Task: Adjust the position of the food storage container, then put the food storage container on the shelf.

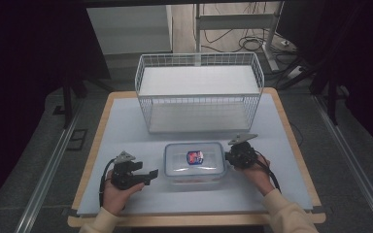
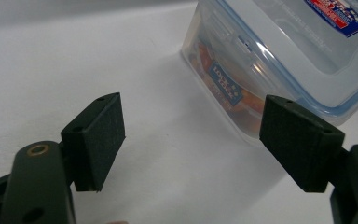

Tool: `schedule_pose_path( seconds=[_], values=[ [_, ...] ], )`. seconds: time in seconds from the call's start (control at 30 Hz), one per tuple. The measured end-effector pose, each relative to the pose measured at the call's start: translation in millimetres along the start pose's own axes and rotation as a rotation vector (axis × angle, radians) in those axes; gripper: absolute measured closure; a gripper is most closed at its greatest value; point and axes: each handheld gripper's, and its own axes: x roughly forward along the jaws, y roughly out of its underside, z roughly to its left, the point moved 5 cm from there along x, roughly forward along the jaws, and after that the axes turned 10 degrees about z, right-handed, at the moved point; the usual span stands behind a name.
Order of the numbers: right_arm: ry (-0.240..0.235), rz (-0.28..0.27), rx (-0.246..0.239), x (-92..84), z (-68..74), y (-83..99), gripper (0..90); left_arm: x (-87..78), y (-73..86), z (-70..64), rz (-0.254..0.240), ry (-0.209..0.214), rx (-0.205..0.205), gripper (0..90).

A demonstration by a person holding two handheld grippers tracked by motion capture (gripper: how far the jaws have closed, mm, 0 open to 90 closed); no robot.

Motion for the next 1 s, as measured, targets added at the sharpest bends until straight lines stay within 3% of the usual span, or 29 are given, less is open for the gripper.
schedule_pose_path(
  seconds=[0.2,0.37,0.6,0.67,0.77,0.8,0.83,1.0],
  values=[
    [0.009,-0.045,0.009,-19.7,-4.6,8.6,89.9,-3.2,-0.8,1.4,-0.012,0.001,-0.008,21.9],
    [-0.014,-0.098,0.06,-47.9,-15.4,30.3,89.8,-2.9,-1.2,-0.1,-0.012,0.001,-0.006,21.9],
    [-0.062,-0.11,0.094,-53.2,-22.3,37.6,87.8,-5.4,-3.0,-3.3,-0.022,0.04,-0.025,21.9],
    [-0.09,-0.119,0.096,-52.8,-21.8,35.6,79.8,-6.5,-3.4,-4.0,-0.027,0.036,-0.024,21.9],
    [-0.092,-0.13,0.088,-54.0,-20.8,33.5,61.0,-7.9,-4.8,-3.4,-0.033,0.03,-0.037,21.9],
    [-0.092,-0.13,0.088,-54.0,-20.8,33.5,61.0,-7.9,-4.8,-3.4,-0.033,0.03,-0.037,21.9],
    [-0.1,-0.131,0.101,-54.7,-20.9,33.3,48.4,-8.7,-5.8,-3.1,-0.037,0.029,-0.038,21.9],
    [-0.126,-0.15,0.134,-57.2,-23.7,33.0,38.0,-11.9,-12.4,-2.9,-0.058,0.02,-0.066,20.3]
  ],
)
